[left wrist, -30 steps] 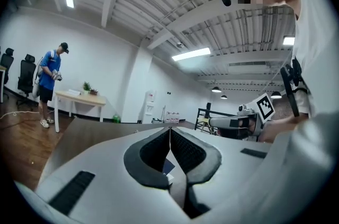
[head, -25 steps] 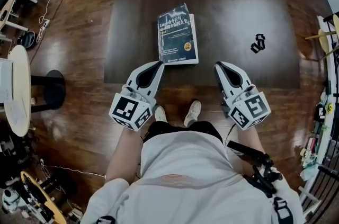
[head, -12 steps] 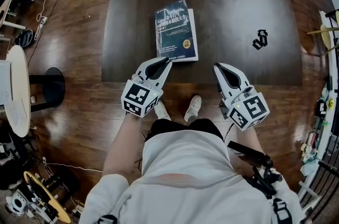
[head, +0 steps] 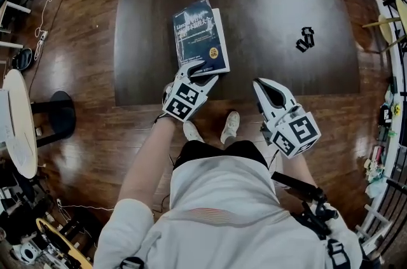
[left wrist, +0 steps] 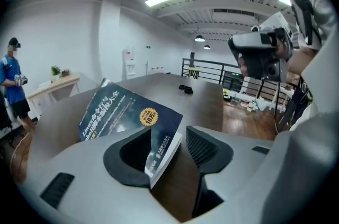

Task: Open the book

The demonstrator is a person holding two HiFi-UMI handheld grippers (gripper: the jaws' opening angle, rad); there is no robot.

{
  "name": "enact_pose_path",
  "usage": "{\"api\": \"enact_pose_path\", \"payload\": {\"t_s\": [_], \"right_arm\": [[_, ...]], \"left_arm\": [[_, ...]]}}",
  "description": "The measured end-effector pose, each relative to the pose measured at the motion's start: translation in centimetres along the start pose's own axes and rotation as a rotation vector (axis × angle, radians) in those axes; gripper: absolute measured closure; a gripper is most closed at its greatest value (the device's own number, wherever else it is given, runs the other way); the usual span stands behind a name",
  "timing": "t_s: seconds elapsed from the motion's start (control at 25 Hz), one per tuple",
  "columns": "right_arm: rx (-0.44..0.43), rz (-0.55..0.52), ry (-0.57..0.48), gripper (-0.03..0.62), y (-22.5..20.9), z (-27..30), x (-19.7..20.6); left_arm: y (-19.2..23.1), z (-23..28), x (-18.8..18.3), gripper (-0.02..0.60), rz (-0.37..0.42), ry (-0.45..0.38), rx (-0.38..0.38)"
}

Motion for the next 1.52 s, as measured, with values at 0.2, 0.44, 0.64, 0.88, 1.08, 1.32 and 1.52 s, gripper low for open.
{"api": "enact_pose_path", "payload": {"t_s": [0.2, 0.44, 0.64, 0.88, 1.08, 1.32, 1.52], "right_arm": [[0.012, 0.025, 0.011, 0.594, -0.7, 0.0, 0.8], [0.021, 0.047, 0.025, 0.594, -0.8, 0.0, 1.0], [0.021, 0.062, 0.03, 0.594, -0.8, -0.1, 1.3], [0.021, 0.074, 0.041, 0.594, -0.8, -0.2, 1.9], [0.022, 0.073, 0.054, 0.594, -0.6, -0.2, 1.7], [0.02, 0.073, 0.055, 0.594, -0.6, 0.0, 2.0], [0.019, 0.07, 0.058, 0.594, -0.5, -0.2, 1.6]], "left_arm": [[-0.3, 3.5, -0.2, 0.364, 0.079, 0.112, -0.001], [-1.1, 5.8, -0.2, 0.344, 0.176, 0.222, -0.022], [-1.3, 7.2, 0.0, 0.344, 0.171, 0.277, -0.027], [-1.4, 7.5, -0.2, 0.345, 0.122, 0.298, -0.085], [-1.4, 7.1, -0.4, 0.361, 0.093, 0.29, -0.088], [-1.8, 6.2, -0.2, 0.526, 0.086, 0.203, -0.011], [-1.7, 5.5, -0.4, 0.552, 0.01, 0.176, 0.02]]}}
Point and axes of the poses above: the fingertips, and each gripper's own axes: z forward along the fingers, y to its left, x out of its underside, the point moved 10 cm from there along -z, backward along the fingers, and after that the axes turned 13 degrees about y, right-handed, at the moved point
